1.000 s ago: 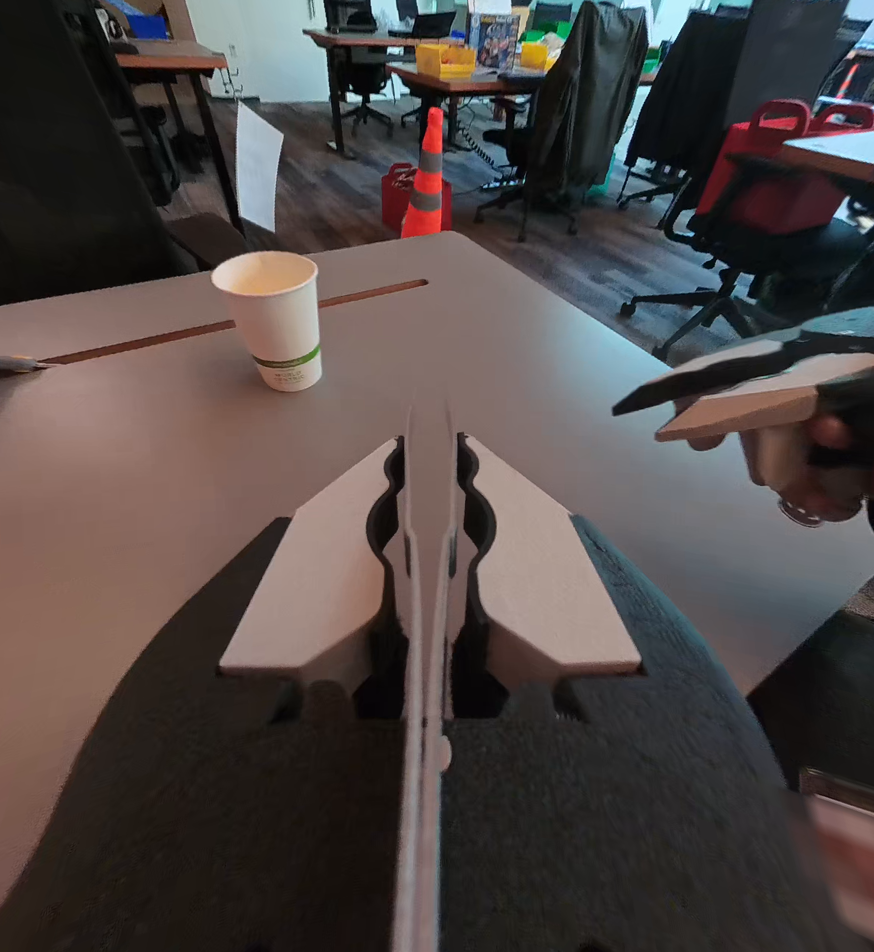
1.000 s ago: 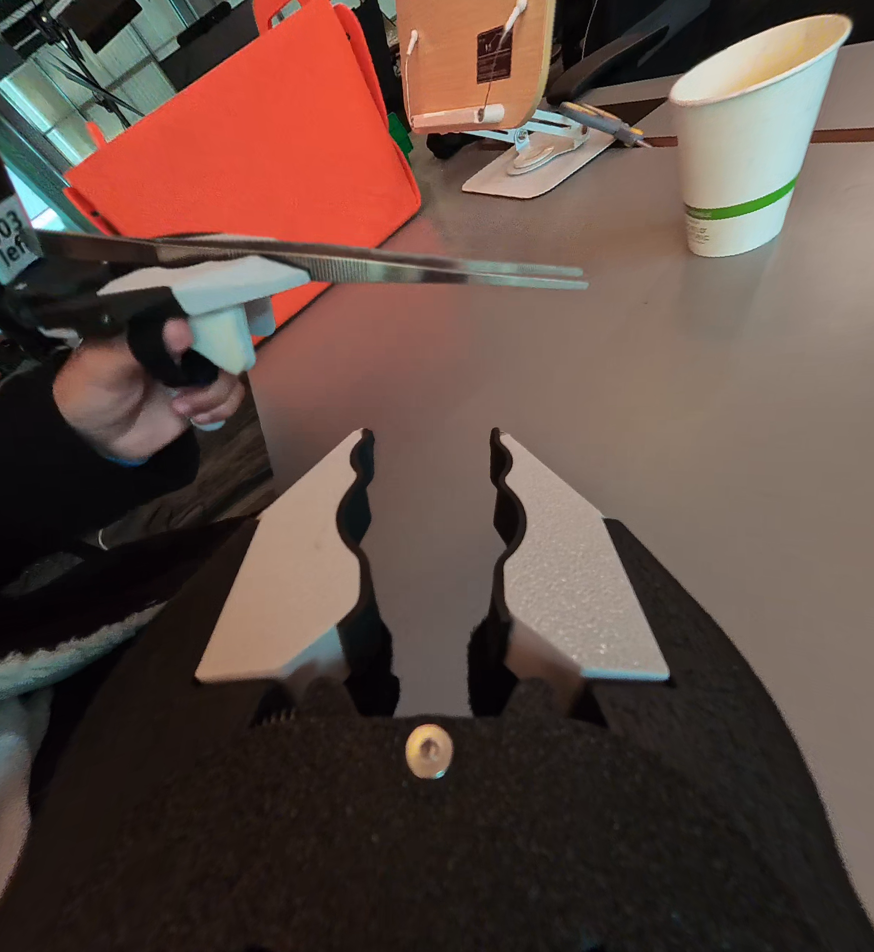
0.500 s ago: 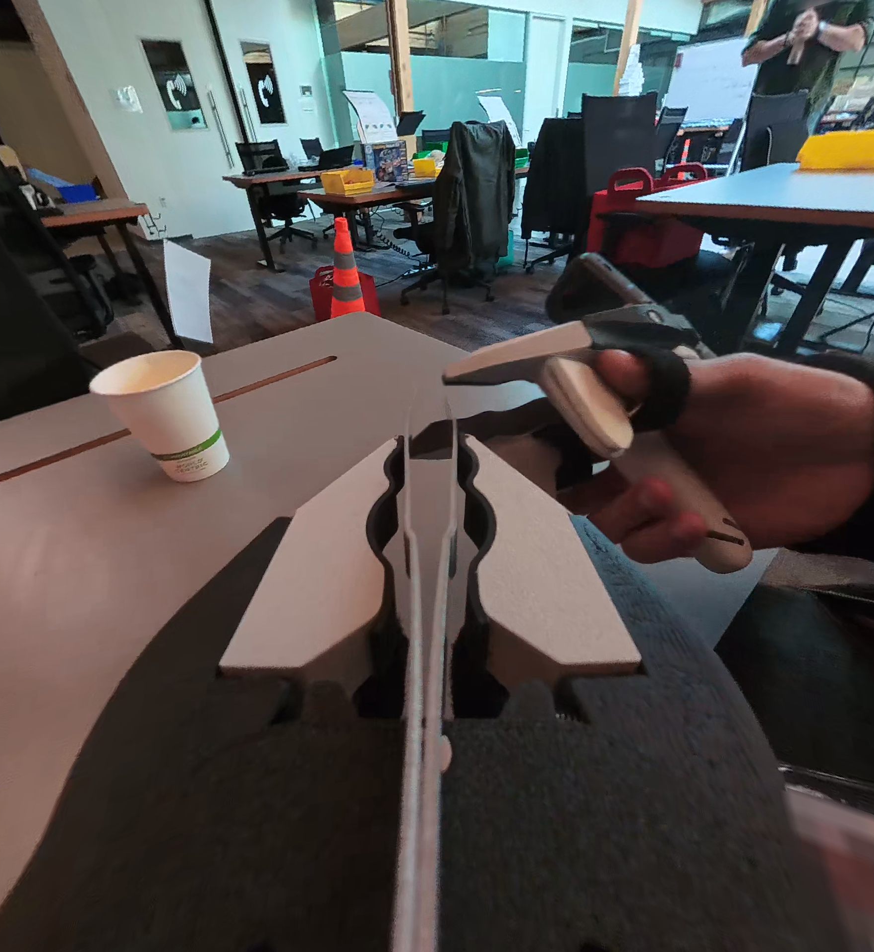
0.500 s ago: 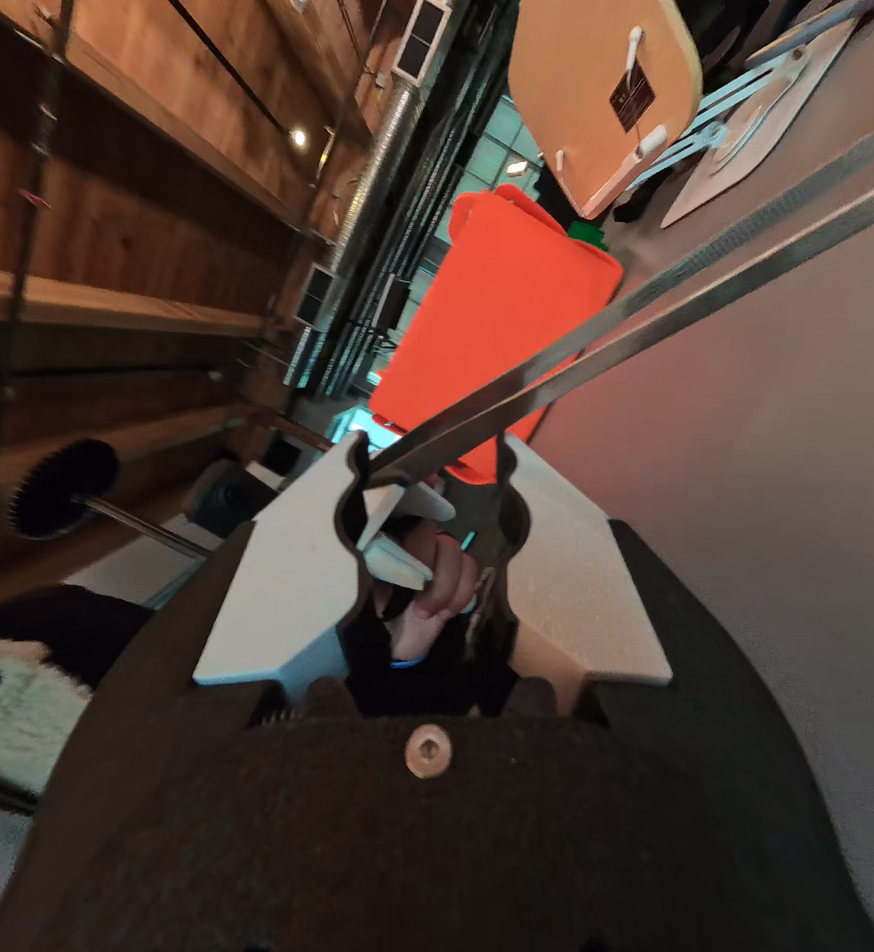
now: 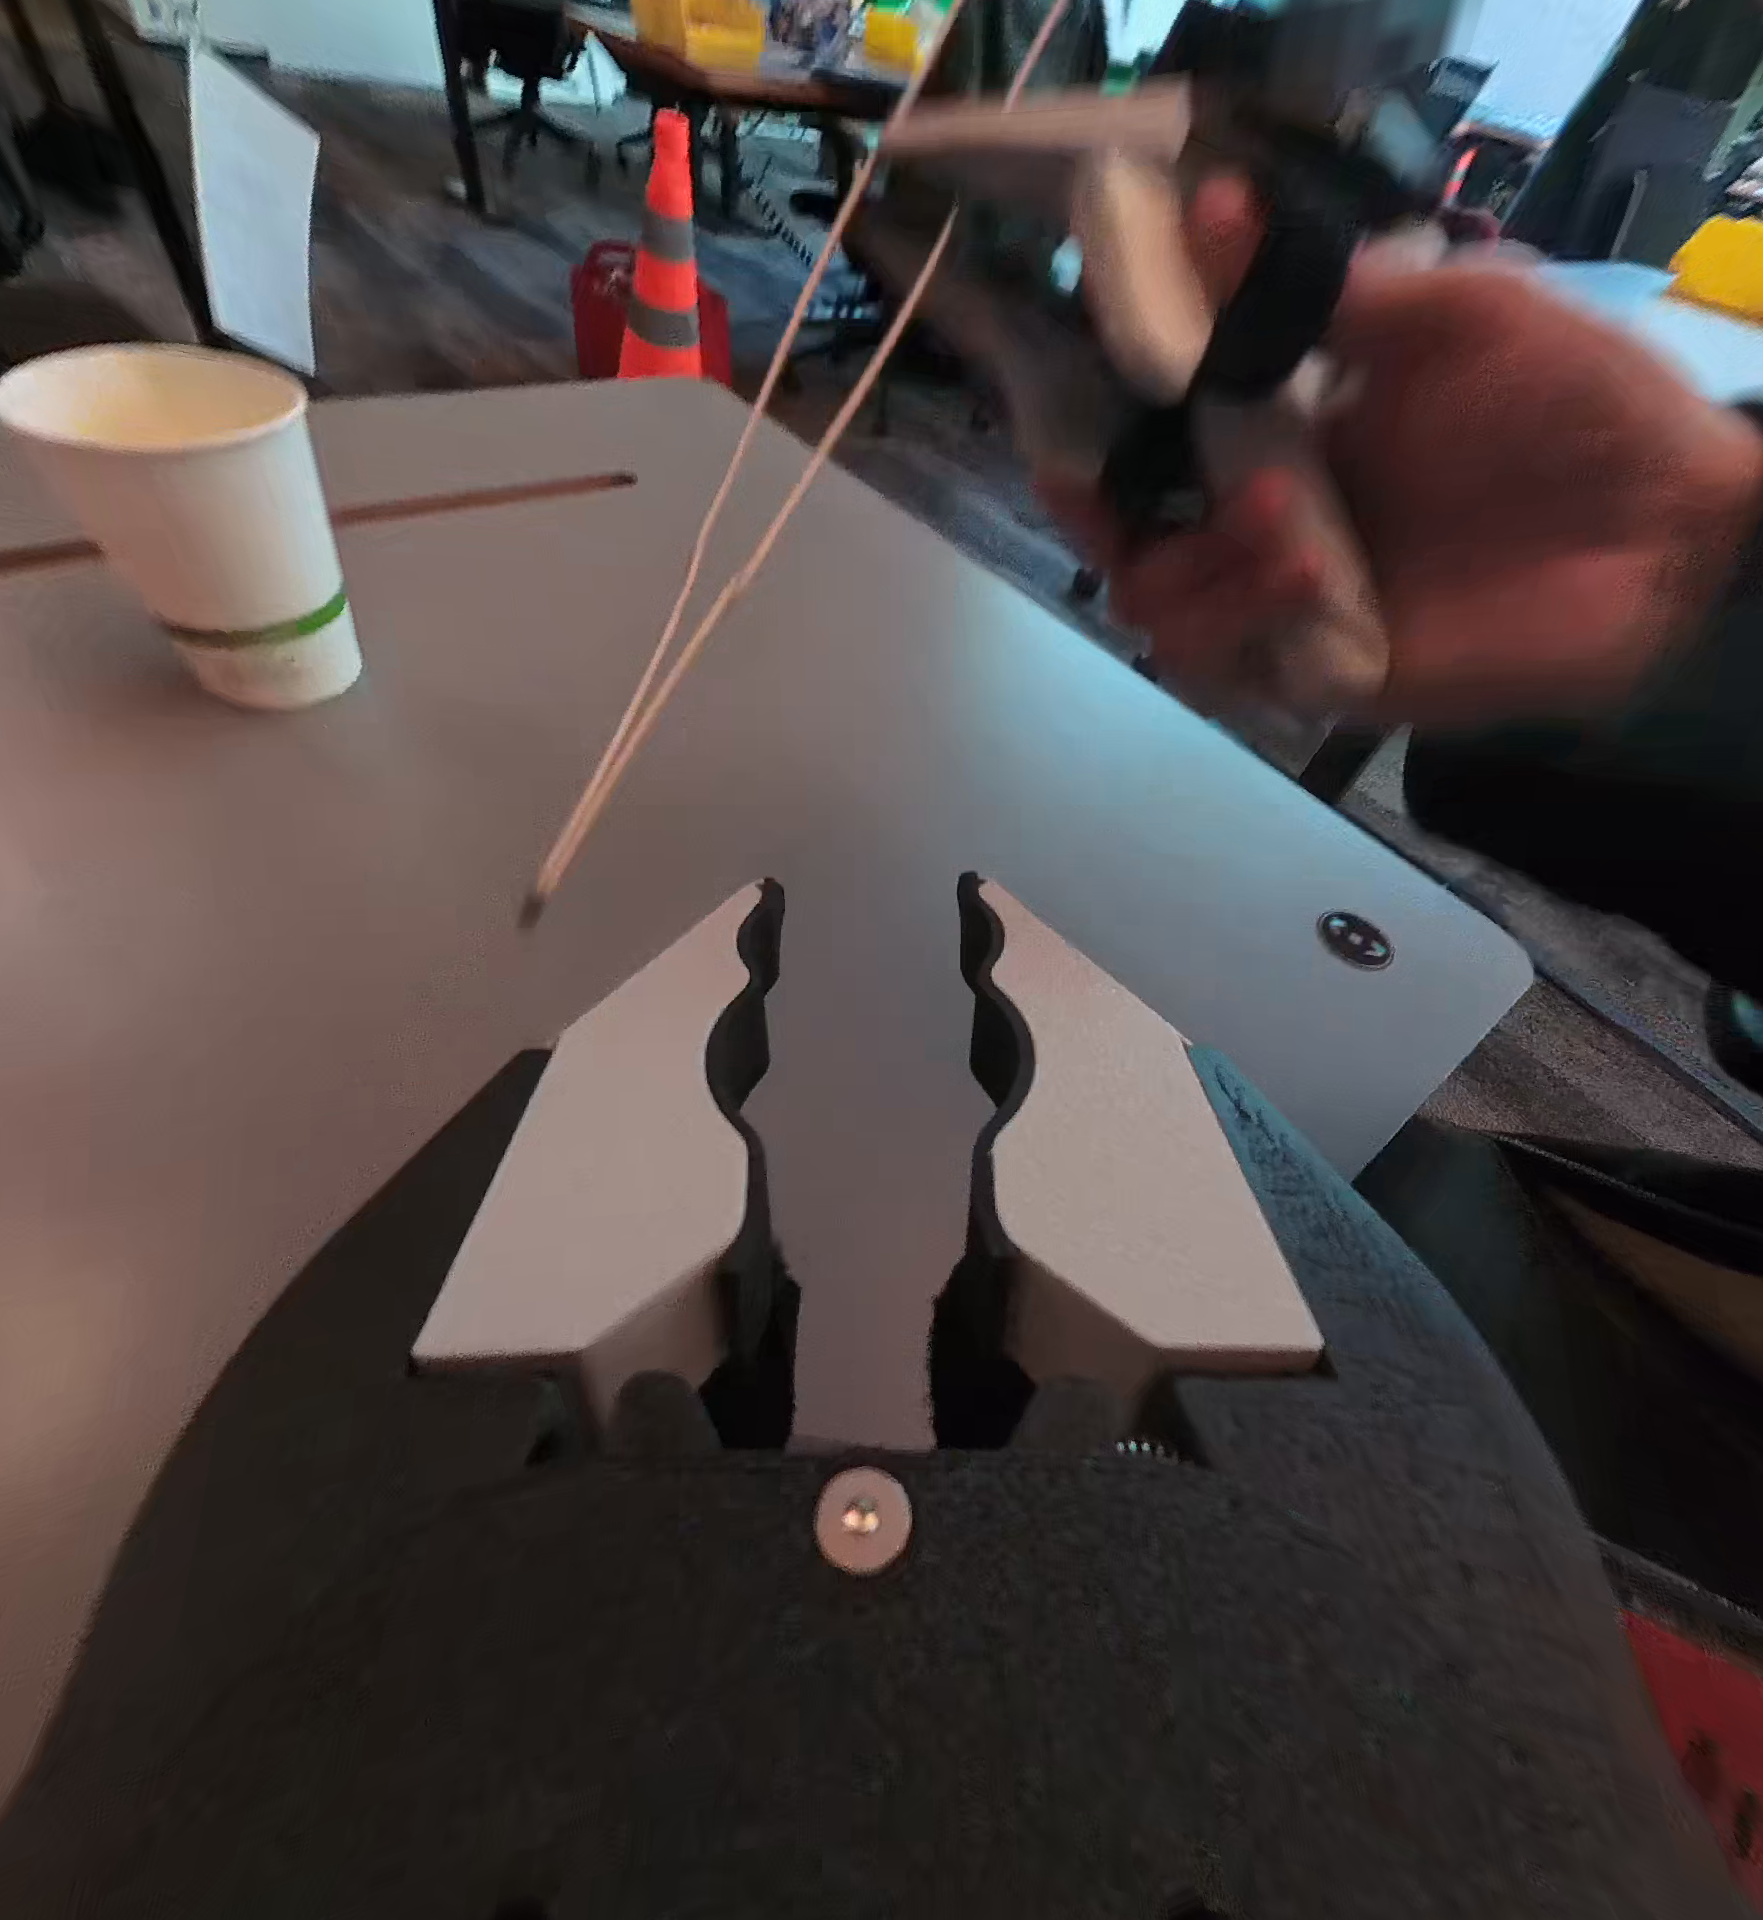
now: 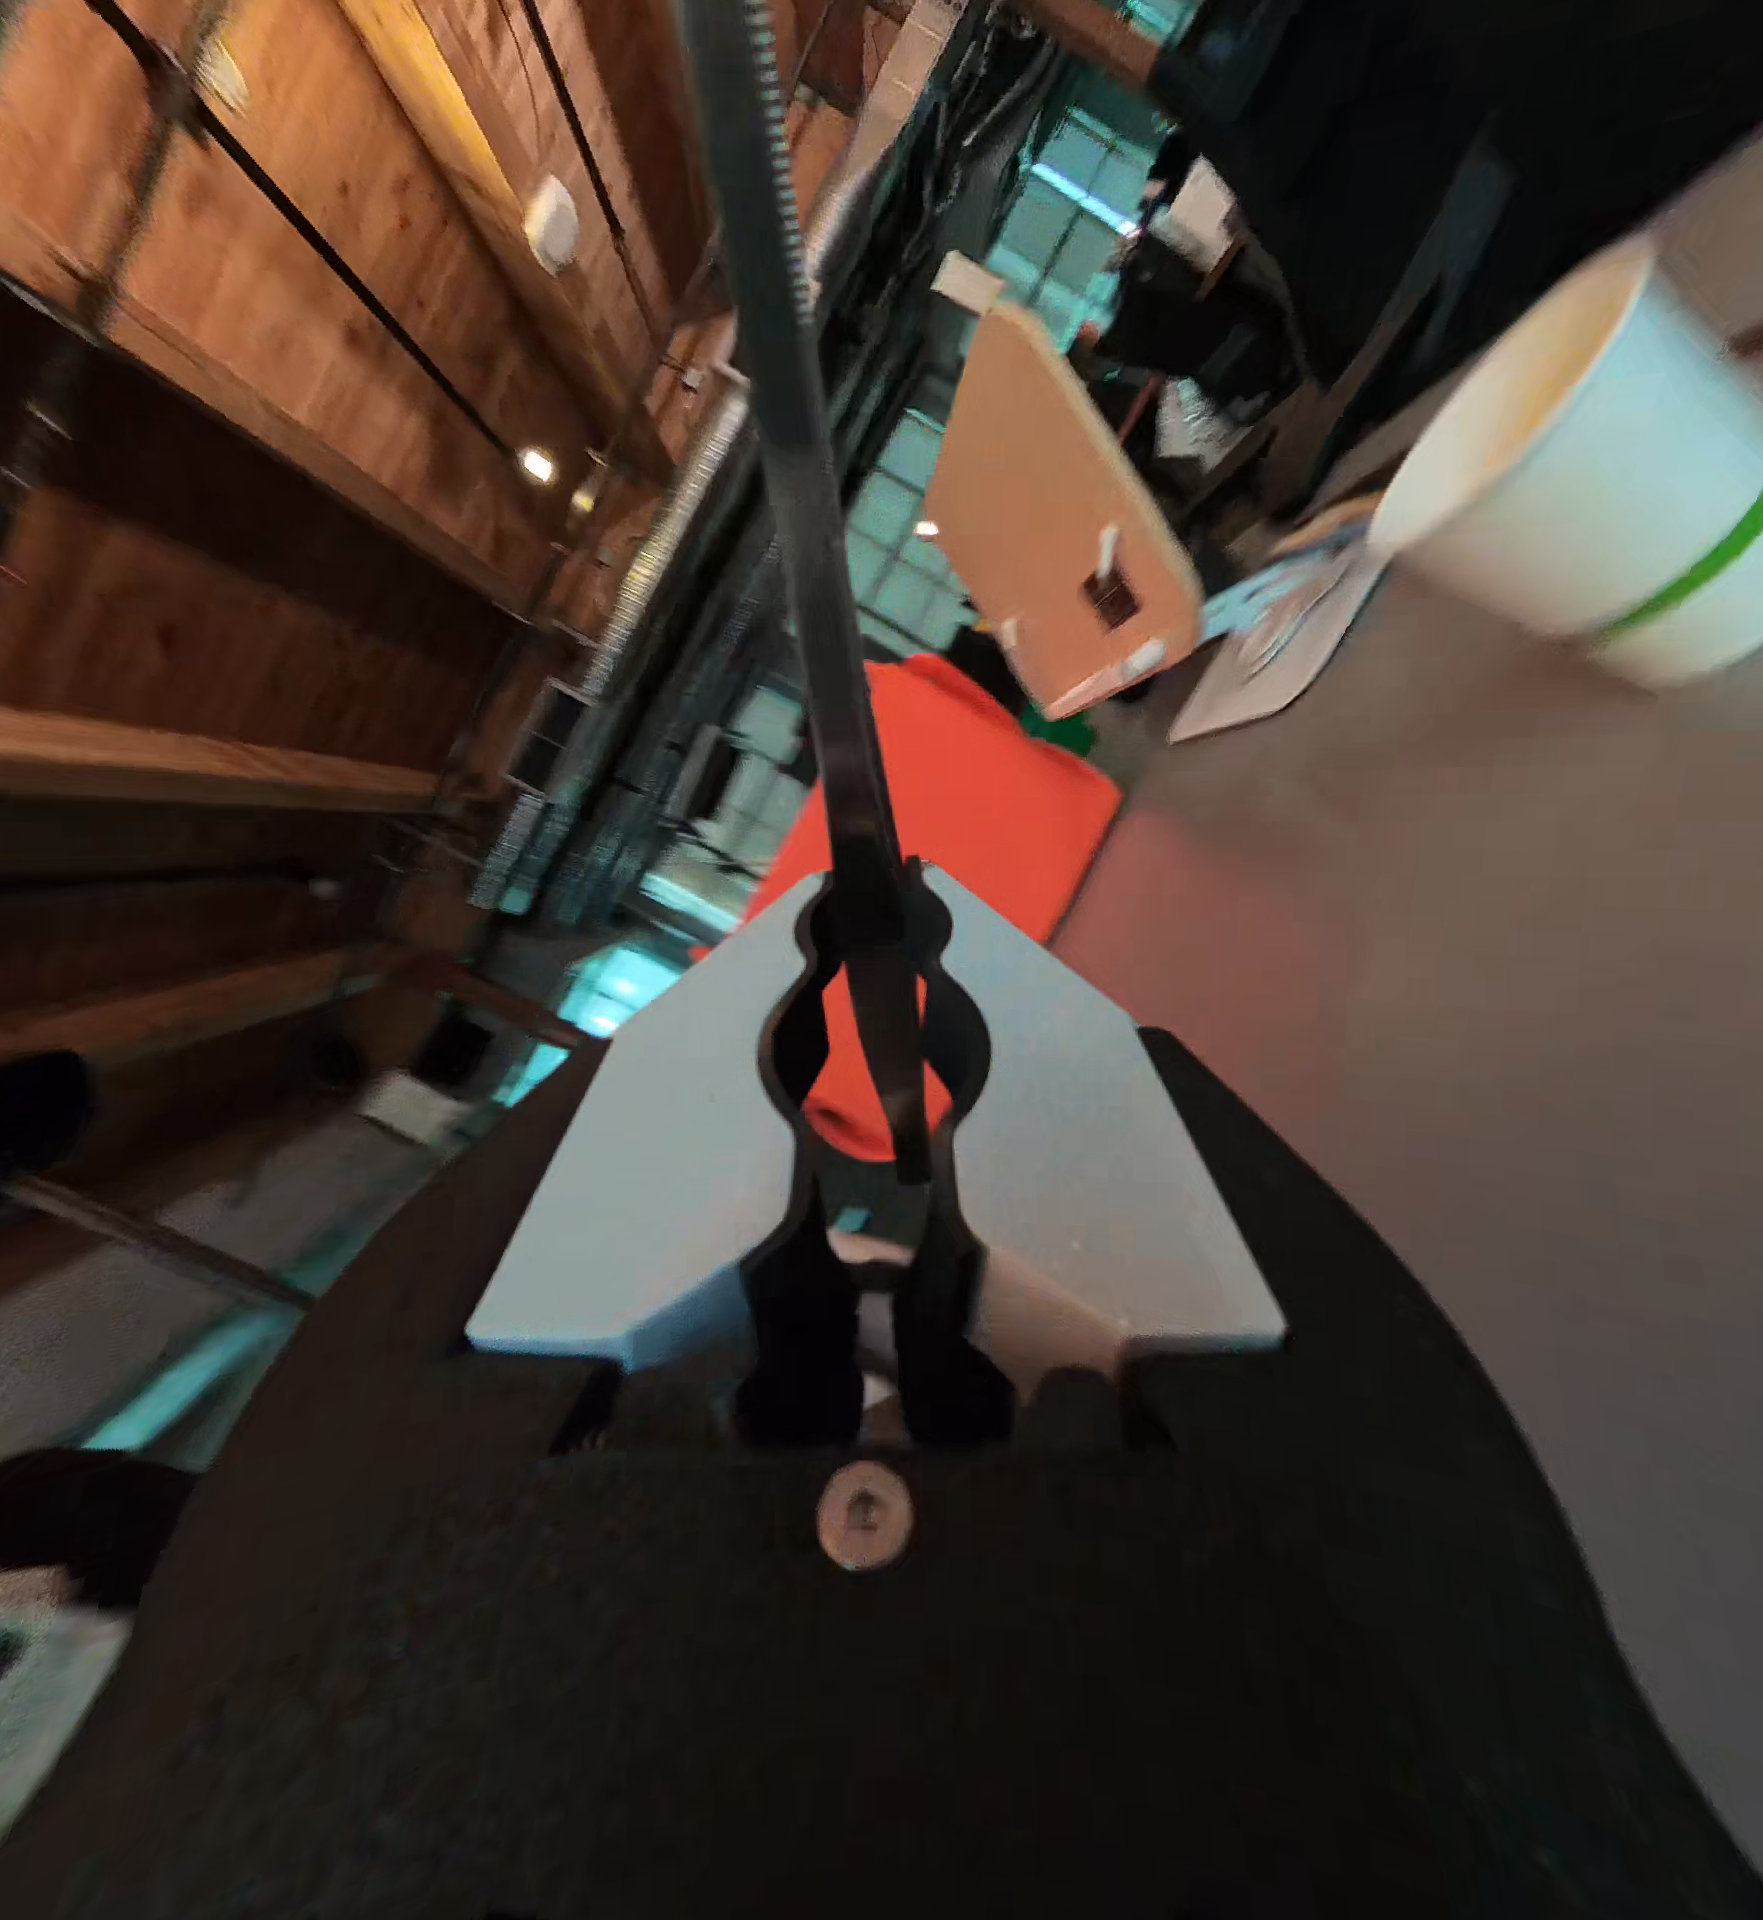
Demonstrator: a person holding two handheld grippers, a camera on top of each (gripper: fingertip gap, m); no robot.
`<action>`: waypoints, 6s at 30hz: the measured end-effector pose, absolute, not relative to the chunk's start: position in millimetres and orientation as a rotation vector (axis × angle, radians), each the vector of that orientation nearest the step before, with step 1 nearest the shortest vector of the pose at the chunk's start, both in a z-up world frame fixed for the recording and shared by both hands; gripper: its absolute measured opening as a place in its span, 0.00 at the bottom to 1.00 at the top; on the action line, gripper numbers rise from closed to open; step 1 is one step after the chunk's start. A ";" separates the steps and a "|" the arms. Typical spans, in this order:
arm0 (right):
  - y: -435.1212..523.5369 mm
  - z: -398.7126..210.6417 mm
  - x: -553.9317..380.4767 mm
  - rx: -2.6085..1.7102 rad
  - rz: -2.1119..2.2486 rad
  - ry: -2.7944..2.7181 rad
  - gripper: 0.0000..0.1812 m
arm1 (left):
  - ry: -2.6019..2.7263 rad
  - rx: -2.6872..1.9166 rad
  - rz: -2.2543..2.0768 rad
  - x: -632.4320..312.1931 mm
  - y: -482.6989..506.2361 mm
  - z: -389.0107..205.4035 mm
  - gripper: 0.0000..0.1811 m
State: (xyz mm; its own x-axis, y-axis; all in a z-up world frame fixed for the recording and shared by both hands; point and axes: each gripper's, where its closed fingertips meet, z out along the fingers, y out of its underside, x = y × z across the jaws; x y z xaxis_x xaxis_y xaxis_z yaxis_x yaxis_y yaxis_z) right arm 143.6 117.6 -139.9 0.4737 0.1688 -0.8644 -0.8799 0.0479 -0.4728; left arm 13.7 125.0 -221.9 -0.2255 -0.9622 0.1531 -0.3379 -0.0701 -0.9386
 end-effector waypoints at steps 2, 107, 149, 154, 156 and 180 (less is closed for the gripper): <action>115.3 -120.4 165.3 -1.418 0.683 0.626 0.05 | 1.583 -1.461 -1.306 4.5 134.3 -226.7 0.19; 64.5 -217.1 103.1 -1.656 0.290 0.439 0.48 | 1.317 -1.560 -1.383 -17.0 230.0 -211.6 0.36; 61.8 -152.8 72.7 -1.610 0.253 0.345 0.52 | 1.510 -1.406 -1.201 45.7 216.6 -219.3 0.45; 62.8 -198.3 52.6 -1.646 0.350 0.395 0.52 | 1.471 -1.338 -1.140 128.0 262.8 -221.3 0.48; 61.4 -203.6 56.8 -1.665 0.296 0.383 0.49 | 1.522 -1.358 -1.118 166.0 280.0 -236.2 0.52; 136.8 -260.3 183.8 -1.799 0.065 0.340 0.56 | 1.384 -1.539 -1.913 242.7 269.9 -222.6 0.42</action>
